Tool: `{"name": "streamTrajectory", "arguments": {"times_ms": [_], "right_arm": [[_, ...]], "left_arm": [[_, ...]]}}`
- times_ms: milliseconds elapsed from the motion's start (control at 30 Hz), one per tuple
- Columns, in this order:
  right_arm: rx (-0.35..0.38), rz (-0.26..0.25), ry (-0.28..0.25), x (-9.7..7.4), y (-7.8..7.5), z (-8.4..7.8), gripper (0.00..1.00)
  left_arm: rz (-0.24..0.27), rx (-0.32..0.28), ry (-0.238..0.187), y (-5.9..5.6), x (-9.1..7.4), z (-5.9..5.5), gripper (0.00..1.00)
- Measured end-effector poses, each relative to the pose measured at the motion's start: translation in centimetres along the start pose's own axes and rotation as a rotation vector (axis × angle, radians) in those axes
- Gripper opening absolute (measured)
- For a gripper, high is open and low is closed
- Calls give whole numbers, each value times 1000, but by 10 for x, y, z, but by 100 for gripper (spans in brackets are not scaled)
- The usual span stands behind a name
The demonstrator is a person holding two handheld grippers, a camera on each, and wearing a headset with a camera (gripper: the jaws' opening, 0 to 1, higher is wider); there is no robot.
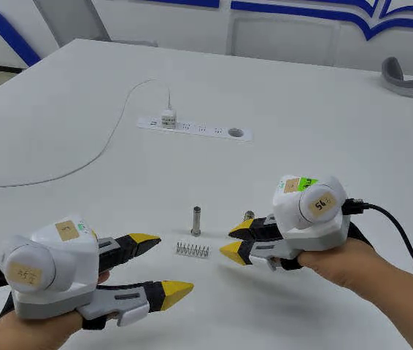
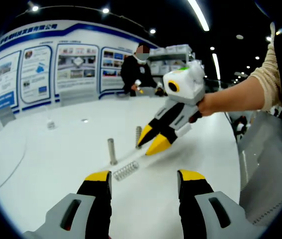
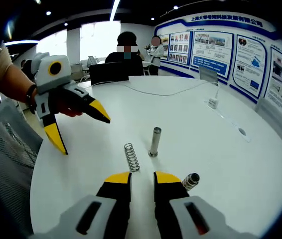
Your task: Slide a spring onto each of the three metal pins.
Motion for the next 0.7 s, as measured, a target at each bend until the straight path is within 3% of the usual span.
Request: {"name": "streamTrajectory", "arguments": {"times_ms": [233,700], "right_arm": [[-12,31,10,15,0,4,18],[-11,70,42,31,-1,-4,17]], "left_arm": [[2,-1,3,1,-1,0,54],[6,-6,10,4,-2,-2,54]]}}
Point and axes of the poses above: the centre of the closed fingertips' face, and the gripper's own axes: x roughly forward along the fingers, y roughly to its left, z roughly out of its top, the point moved 6 cm from there along -x, roughly backward along the fingers, and after that the axes turned 14 degrees about z, right-handed, at the moved point
